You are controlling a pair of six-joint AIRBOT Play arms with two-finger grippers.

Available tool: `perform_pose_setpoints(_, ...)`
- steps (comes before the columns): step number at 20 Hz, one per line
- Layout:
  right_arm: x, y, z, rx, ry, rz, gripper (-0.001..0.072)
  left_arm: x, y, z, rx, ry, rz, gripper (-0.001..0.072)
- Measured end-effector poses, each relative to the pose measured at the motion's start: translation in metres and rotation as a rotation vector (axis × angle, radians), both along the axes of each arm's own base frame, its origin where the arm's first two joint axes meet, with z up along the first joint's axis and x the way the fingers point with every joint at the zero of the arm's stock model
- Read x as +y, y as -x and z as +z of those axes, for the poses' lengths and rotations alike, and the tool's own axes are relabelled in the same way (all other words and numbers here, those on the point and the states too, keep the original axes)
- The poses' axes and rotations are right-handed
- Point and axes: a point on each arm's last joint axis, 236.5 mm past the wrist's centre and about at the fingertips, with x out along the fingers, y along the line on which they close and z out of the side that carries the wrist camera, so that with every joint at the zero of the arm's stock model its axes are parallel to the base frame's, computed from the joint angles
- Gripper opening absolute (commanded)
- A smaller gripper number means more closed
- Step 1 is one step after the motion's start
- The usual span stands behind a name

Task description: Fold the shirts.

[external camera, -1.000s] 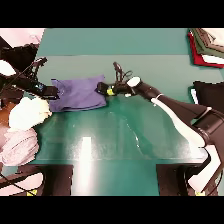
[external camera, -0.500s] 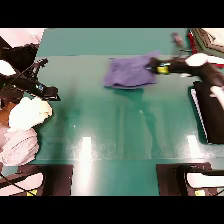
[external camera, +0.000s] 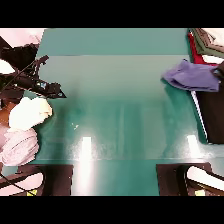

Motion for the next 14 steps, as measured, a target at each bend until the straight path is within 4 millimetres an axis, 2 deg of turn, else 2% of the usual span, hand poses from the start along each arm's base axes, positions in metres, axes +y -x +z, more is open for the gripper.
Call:
perform_pose_setpoints(4, -0.030, 0.005, 0.037, -0.058, 0.041, -0.053, 0.0015, -0.003, 0.000, 0.002, 0.000, 0.013, 0.000, 0.0025)
perform_pose_setpoints(9, -0.045, 0.012, 0.094, -0.120, 0.048, -0.090, 0.0015, -0.003, 0.000, 0.002, 0.000, 0.015, 0.001, 0.0025)
perform_pose_setpoints(11, -0.047, 0.019, 0.109, -0.122, 0.050, -0.089, 0.0015, -0.003, 0.000, 0.002, 0.000, 0.017, 0.001, 0.0026)
perform_pose_setpoints(14, -0.052, 0.042, 0.119, -0.075, 0.092, -0.109, 0.0016, -0.003, 0.000, 0.002, 0.000, 0.017, 0.000, 0.0026)
